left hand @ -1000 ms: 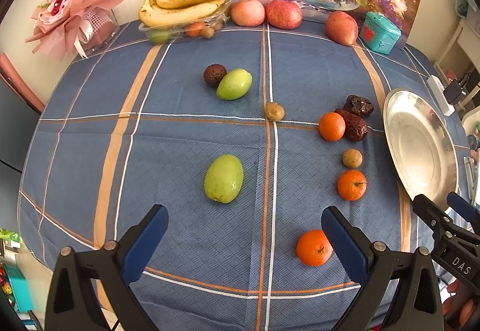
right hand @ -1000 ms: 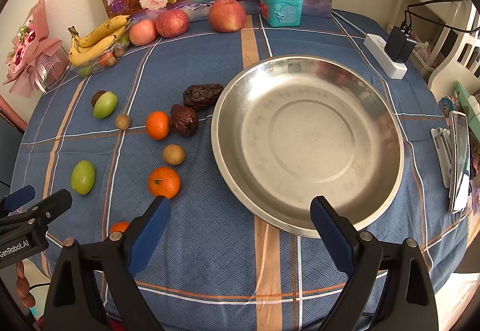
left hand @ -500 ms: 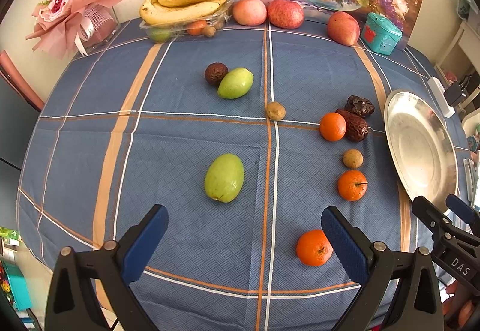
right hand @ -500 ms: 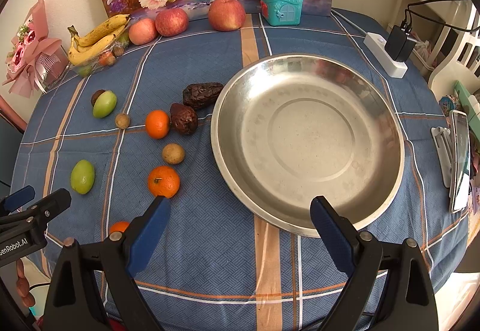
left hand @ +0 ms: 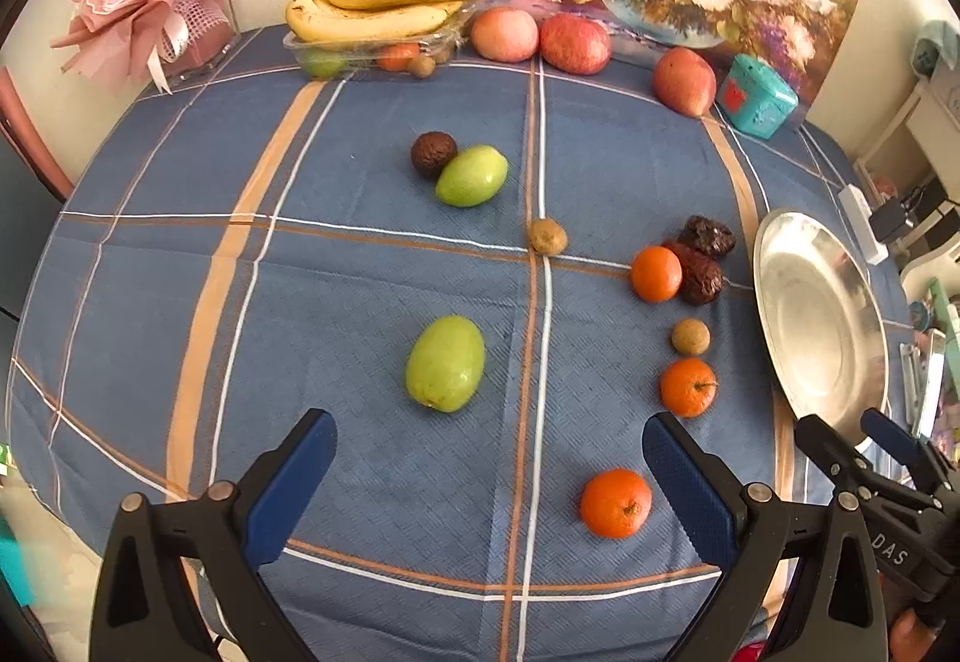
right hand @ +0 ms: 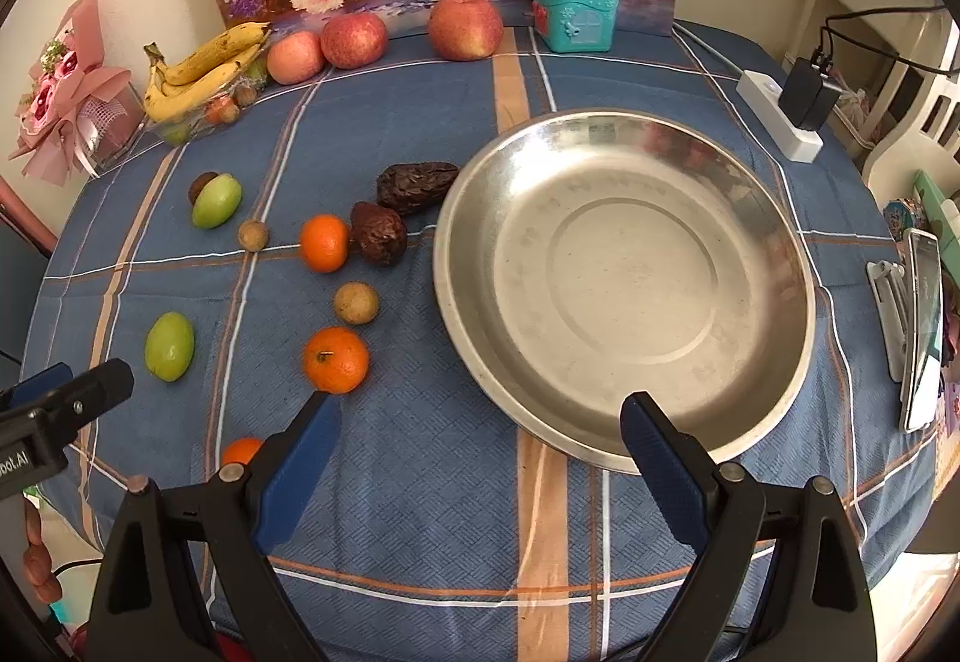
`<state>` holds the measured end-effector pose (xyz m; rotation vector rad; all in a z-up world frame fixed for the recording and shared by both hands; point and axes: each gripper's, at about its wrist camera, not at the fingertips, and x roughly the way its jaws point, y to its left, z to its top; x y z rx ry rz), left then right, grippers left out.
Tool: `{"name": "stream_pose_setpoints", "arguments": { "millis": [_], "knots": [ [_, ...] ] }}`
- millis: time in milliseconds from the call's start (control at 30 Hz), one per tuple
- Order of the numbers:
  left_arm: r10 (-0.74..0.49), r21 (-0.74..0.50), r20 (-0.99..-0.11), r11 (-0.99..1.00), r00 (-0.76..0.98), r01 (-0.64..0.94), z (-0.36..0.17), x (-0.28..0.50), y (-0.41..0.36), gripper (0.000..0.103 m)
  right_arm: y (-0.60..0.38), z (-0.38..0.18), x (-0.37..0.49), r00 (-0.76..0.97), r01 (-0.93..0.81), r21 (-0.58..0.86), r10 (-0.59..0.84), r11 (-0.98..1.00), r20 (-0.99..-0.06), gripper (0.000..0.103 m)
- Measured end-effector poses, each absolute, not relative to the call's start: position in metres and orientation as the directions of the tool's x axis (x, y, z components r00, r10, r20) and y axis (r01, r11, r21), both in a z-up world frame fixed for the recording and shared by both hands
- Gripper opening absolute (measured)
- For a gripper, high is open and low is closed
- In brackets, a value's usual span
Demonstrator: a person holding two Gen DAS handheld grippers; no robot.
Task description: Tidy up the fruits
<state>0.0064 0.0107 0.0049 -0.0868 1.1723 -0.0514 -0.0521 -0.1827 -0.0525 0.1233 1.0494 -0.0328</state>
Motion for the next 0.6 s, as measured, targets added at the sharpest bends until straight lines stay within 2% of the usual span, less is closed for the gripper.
{"name": "stream_pose_setpoints", "arguments": {
  "millis": [300, 600],
  "knots": [
    [-0.153, -0.179, -0.904, 0.983, 0.399, -0.029, 0.004, 0.02, 0.032, 0.103, -0.147, -0.055, -0.039, 0.45, 0.003, 0.244, 0.217, 0.97, -0.866, 0.094],
    [-0.174, -0.189, -0.902, 0.982, 0.394, 0.0, -0.013, 0.035, 0.047, 0.103, -0.105, -0.07, -0.032, 0.376, -0.087, 0.23, 0.246, 0.969, -0.893, 0.094]
  ]
}}
